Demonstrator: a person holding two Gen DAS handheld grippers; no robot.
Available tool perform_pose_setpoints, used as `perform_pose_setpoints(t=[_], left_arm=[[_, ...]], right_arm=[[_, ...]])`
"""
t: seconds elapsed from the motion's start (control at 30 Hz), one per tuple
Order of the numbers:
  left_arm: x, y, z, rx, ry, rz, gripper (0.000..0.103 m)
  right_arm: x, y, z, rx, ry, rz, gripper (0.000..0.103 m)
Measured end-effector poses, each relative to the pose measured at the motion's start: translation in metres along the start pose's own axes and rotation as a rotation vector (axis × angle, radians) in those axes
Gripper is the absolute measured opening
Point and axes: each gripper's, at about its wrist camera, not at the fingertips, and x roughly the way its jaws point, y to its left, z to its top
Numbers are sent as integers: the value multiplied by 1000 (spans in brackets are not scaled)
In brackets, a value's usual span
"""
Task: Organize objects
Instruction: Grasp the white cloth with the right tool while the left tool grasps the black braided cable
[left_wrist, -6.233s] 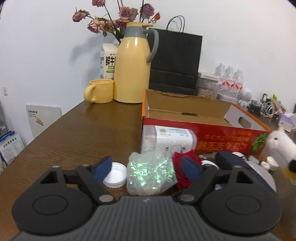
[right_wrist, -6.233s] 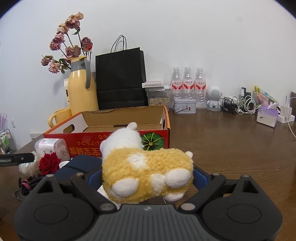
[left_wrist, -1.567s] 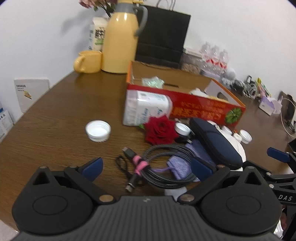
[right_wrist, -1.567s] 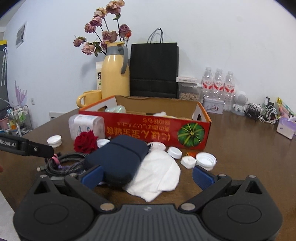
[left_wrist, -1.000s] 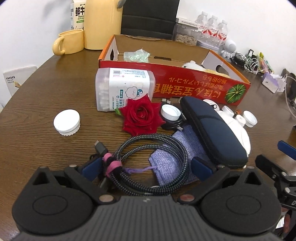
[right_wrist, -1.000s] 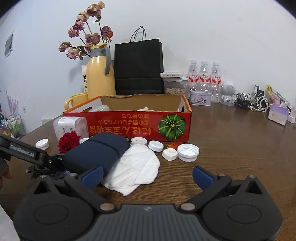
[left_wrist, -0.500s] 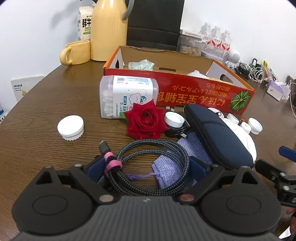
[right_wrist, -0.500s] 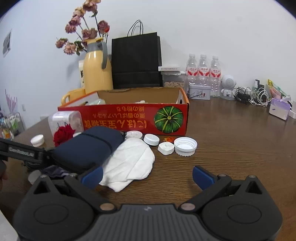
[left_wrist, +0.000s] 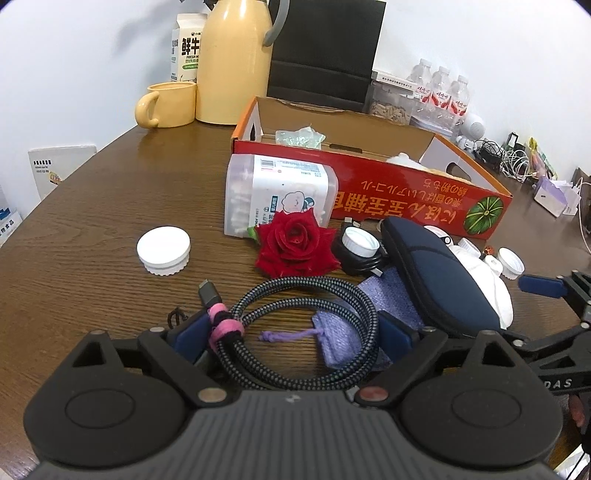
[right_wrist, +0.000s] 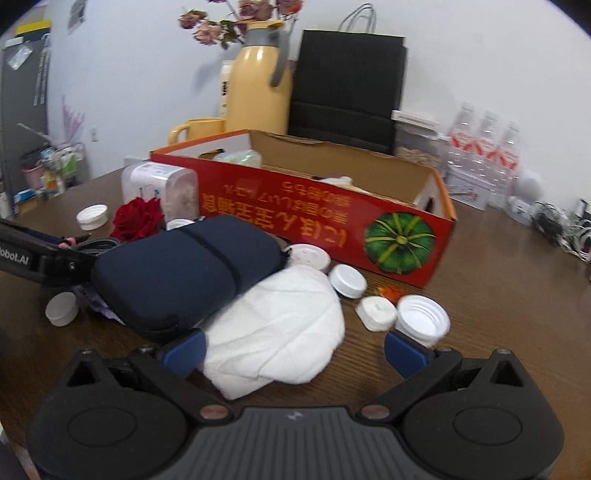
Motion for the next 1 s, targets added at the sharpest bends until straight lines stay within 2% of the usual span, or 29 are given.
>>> perform_pose_setpoints(t=[0.13, 0.2, 0.23, 0.37, 0.57, 0.7, 0.73, 0.77, 0.8, 1.0], left_arm=[[-2, -1, -1, 1, -7, -4, 94], [-3, 1, -1, 0, -9, -6, 94], [-3, 1, -2, 0, -11, -6, 94], [-6, 3, -3, 1, -18, -9, 94], [-10, 7, -4, 4, -28, -7, 94], [-12, 5, -6, 13, -42, -9, 94], [-12, 5, -6, 15, -46, -10, 94], [-13, 5, -7, 17, -50, -11, 94], [-13, 5, -8, 18, -52, -11, 94], [-11, 10, -14, 5, -33, -16, 94]], right_arm=[[4, 0, 1, 2, 11, 35, 102], [2, 0, 0, -1, 9, 47, 94], [1, 0, 0, 1, 4, 62, 85], [-6, 5, -4, -7, -16, 59, 81], [-21, 2, -16, 20, -29, 25, 80], [-28, -4, -20, 46, -32, 16, 81], [-29, -5, -19, 53, -36, 10, 86], [-30, -6, -18, 61, -38, 2, 95], [-30, -7, -18, 71, -42, -3, 98], [-14, 0, -11, 85, -9, 7, 103]])
